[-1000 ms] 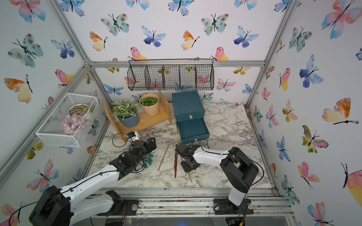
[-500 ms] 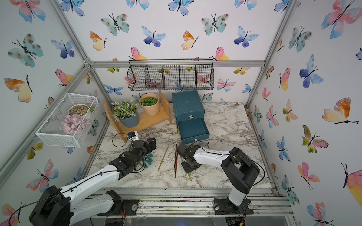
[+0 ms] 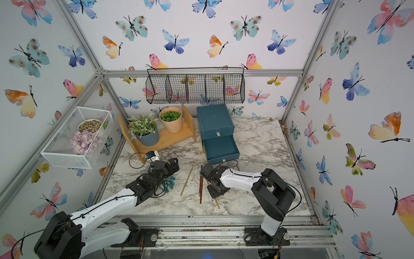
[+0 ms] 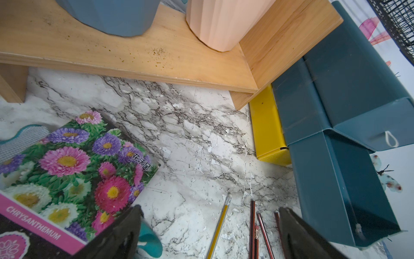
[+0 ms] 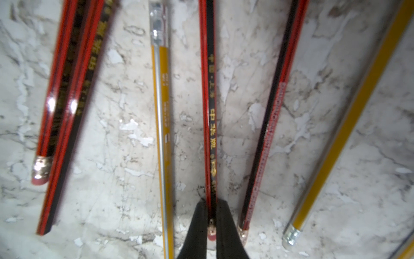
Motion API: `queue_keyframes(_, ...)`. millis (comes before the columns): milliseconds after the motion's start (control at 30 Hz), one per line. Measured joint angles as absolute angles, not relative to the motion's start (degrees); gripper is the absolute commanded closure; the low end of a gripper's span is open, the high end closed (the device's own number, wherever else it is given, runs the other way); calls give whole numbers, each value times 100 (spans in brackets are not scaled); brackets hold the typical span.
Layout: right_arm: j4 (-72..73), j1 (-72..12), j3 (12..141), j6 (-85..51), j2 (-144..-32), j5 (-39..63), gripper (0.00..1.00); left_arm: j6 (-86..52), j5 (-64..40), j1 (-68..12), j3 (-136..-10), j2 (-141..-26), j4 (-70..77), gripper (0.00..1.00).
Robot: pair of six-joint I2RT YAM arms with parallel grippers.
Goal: Please place the pencils in the drawer according to their color
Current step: Pick up the pencil from the center of the board, then place the pencil in the drawer.
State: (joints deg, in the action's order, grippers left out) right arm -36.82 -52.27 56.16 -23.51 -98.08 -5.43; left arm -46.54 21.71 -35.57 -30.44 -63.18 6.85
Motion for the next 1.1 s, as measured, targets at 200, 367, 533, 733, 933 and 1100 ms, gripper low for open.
queue_keyframes(200, -3837, -5227, 5478, -2224, -9504, -539, 96, -4657, 2171, -3557, -3044, -6318, 683, 1)
queue_keyframes(367, -3861, -5227, 5481, -2025, -9179, -539, 96, -4657, 2171, -3557, -3044, -6318, 683, 2)
queue_keyframes(533, -3863, -5227, 5492, -1763, -9015, -443, 96, -4657, 2171, -3557, -3044, -6316, 681, 2)
queue_keyframes(733, -3859, -5227, 5607, -1406, -8945, -126, 96, -4654, 2176, -3542, -3103, -6316, 650, 2)
queue_keyframes(933, -3918, -5227, 5918, -1109, -8829, 80, 96, -4654, 2180, -3531, -3138, -6263, 642, 2)
queue_keyframes(1100, -4056, -5227, 6324, -915, -8809, 137, 96, -4657, 2335, -3529, -3138, -6058, 567, 2)
